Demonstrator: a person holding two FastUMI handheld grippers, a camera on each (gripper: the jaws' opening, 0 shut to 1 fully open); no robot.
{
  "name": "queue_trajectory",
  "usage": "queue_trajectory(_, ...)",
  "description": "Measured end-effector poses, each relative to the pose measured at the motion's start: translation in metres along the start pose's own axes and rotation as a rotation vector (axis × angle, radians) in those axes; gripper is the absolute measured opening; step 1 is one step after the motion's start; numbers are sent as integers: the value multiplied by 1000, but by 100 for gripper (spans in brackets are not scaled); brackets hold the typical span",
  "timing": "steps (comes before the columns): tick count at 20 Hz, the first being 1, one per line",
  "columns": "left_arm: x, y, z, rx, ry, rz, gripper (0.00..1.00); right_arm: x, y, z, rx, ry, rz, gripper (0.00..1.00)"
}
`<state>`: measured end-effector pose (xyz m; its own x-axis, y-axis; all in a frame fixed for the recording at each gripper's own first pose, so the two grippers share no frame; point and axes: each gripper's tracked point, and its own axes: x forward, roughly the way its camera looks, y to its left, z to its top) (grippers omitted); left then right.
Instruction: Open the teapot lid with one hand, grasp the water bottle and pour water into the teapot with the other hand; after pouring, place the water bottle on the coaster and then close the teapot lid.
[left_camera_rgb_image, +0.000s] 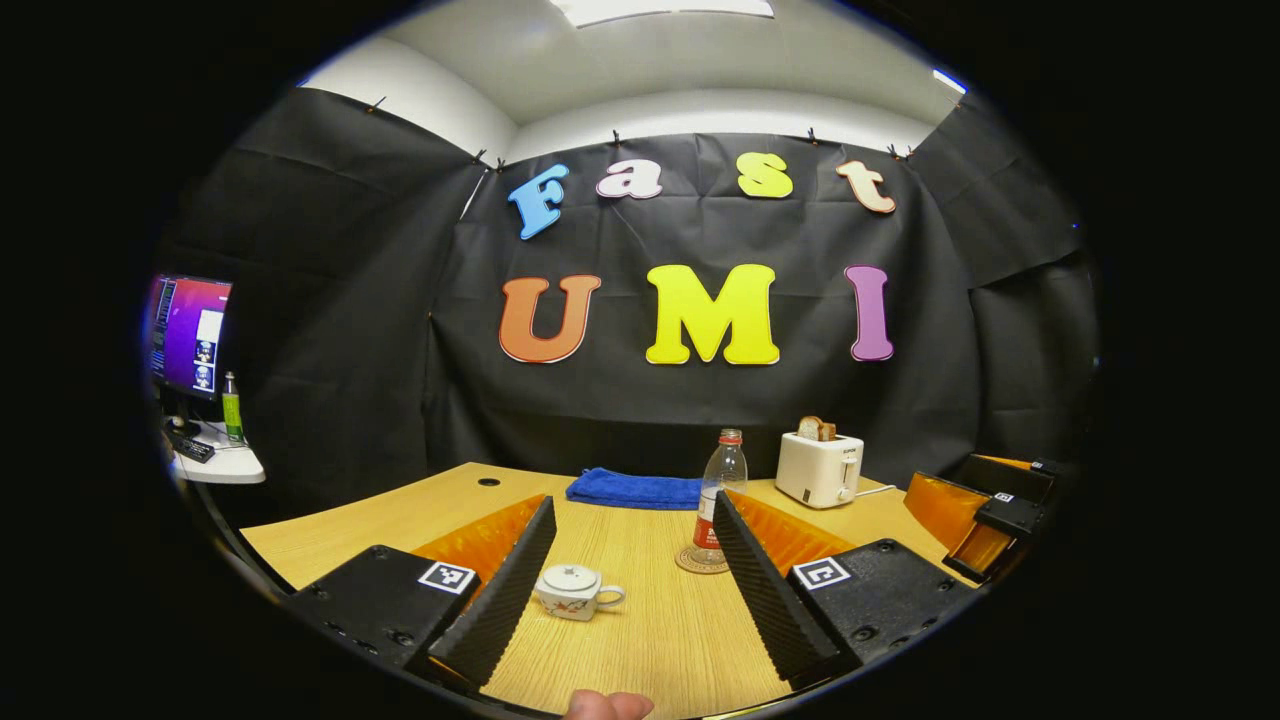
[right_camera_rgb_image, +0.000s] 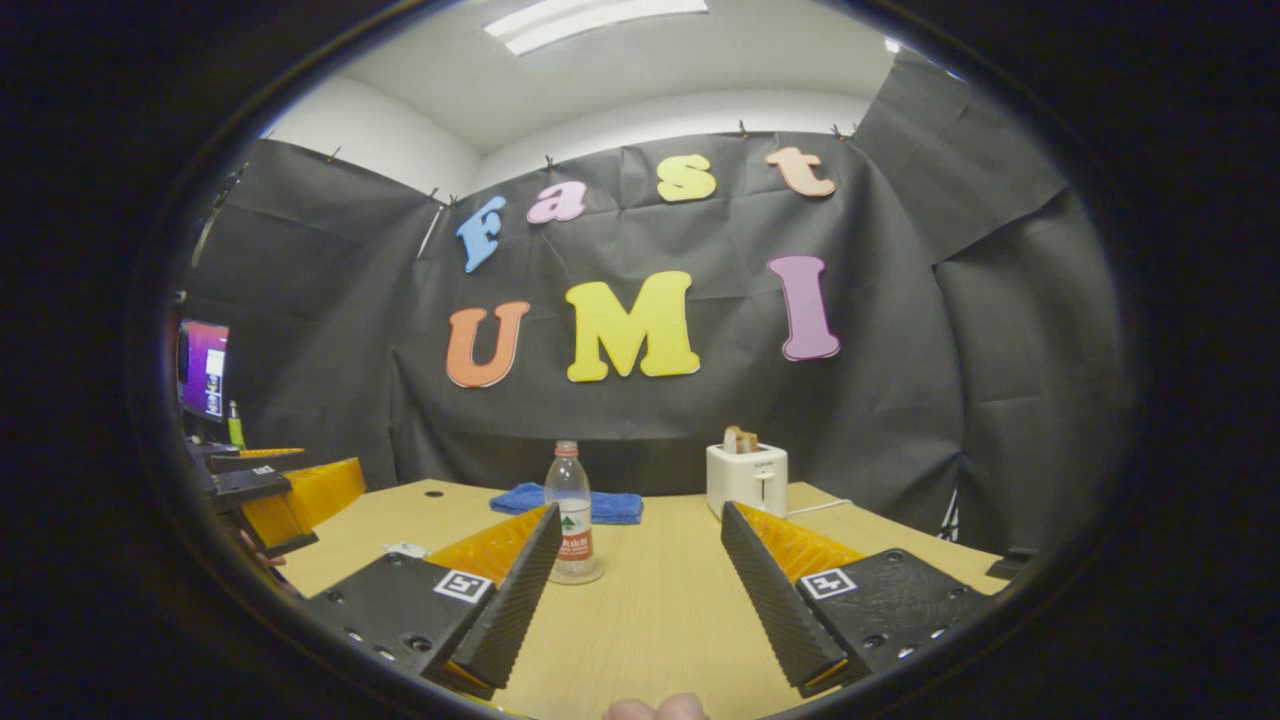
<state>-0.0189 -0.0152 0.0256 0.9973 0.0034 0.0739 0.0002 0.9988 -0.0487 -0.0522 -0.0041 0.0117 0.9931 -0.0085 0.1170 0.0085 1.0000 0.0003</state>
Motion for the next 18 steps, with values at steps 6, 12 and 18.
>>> queue_trajectory(6, 1, -1, -2, 4, 6, -4, 99, 2, 2, -5, 2, 10, 10, 96)
queue_trajectory(12, 0, 4, 2, -4, 0, 1, 99, 5, 1, -4, 9, 10, 12, 96)
queue_trajectory(18, -1, 7, -1, -5, 5, 6, 99, 4, 5, -7, 7, 16, 20, 96)
